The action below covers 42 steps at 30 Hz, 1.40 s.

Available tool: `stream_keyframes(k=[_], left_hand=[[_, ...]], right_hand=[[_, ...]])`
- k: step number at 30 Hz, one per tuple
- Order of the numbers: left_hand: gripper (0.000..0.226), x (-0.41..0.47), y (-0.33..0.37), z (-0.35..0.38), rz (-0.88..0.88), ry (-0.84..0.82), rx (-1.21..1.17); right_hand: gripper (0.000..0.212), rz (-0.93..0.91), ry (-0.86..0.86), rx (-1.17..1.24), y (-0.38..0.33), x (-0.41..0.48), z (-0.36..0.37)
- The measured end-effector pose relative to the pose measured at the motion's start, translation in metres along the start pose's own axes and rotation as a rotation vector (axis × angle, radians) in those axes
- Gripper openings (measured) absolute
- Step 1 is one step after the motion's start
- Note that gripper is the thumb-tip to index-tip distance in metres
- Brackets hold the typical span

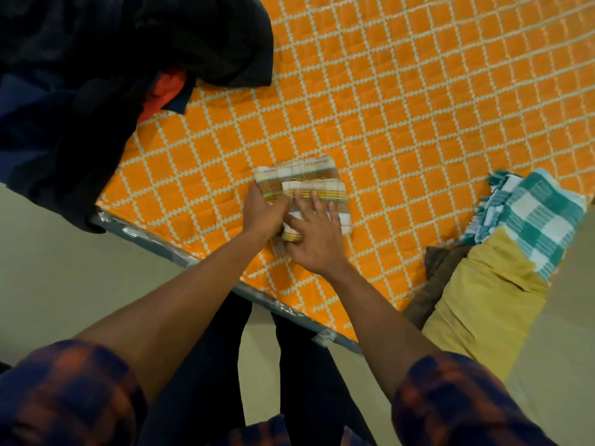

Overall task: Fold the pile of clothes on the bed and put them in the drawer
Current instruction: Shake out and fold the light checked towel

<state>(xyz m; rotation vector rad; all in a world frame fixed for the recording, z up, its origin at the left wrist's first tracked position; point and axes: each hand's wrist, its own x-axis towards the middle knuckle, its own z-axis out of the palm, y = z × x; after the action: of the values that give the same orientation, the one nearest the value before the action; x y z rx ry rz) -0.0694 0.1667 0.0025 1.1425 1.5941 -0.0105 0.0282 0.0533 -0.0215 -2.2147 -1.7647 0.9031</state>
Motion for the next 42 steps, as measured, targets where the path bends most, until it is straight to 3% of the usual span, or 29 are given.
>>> stream_keyframes(k=[2,4,6,9,10,12,14,17,22,24,27,33,35,38,40,42], left_hand=[[0.086,0.000,0.002,0.006,-0.023,0.104,0.098],[0.092,-0.001,0.008,0.012,-0.121,0.055,-0.012],[0.102,-0.004,0.011,0.018,-0.137,-0.015,-0.056],[0.112,-0.007,0.006,0.028,-0.018,-0.064,-0.045],[0.114,-0.006,0.004,0.031,-0.012,-0.105,-0.065],[0.116,-0.005,0.002,0.040,-0.004,-0.193,-0.082],[0.115,-0.005,0.004,0.046,0.016,-0.268,-0.085],[0.102,-0.007,0.014,0.072,0.053,-0.354,-0.070],[0.081,-0.020,0.035,0.117,0.137,-0.489,-0.043],[0.070,-0.026,0.052,0.132,0.163,-0.496,-0.070],[0.064,-0.036,0.091,0.155,0.216,-0.534,-0.096],[0.061,-0.067,0.171,0.225,0.390,-0.597,-0.121],[0.061,-0.085,0.193,0.269,0.469,-0.657,-0.088],[0.074,-0.109,0.211,0.332,0.574,-0.747,0.014],[0.084,-0.119,0.205,0.374,0.616,-0.810,0.143],[0.089,-0.118,0.186,0.395,0.587,-0.843,0.271]], right_hand=[[0.058,-0.056,-0.044,0.016,0.006,-0.005,-0.008],[0.055,-0.093,-0.106,0.071,0.013,-0.008,-0.020],[0.042,-0.042,-0.045,0.306,0.017,-0.007,-0.035],[0.034,0.266,0.371,0.529,0.029,0.002,-0.046],[0.040,0.420,0.441,0.544,0.036,0.005,-0.049],[0.058,0.730,0.391,0.731,0.052,0.005,-0.051],[0.071,0.876,0.301,0.973,0.066,-0.002,-0.049],[0.079,0.862,0.277,1.027,0.098,-0.027,-0.050],[0.097,0.987,0.441,1.155,0.132,-0.062,-0.056],[0.082,0.953,0.543,1.199,0.142,-0.072,-0.065],[0.073,0.931,0.649,1.163,0.166,-0.077,-0.098],[0.090,0.872,0.824,1.007,0.230,-0.098,-0.194],[0.082,0.874,0.929,0.941,0.263,-0.125,-0.221],[0.052,0.935,1.075,0.880,0.312,-0.168,-0.240],[0.047,1.045,1.071,0.830,0.343,-0.192,-0.235],[0.061,1.141,0.920,0.743,0.359,-0.200,-0.208]])
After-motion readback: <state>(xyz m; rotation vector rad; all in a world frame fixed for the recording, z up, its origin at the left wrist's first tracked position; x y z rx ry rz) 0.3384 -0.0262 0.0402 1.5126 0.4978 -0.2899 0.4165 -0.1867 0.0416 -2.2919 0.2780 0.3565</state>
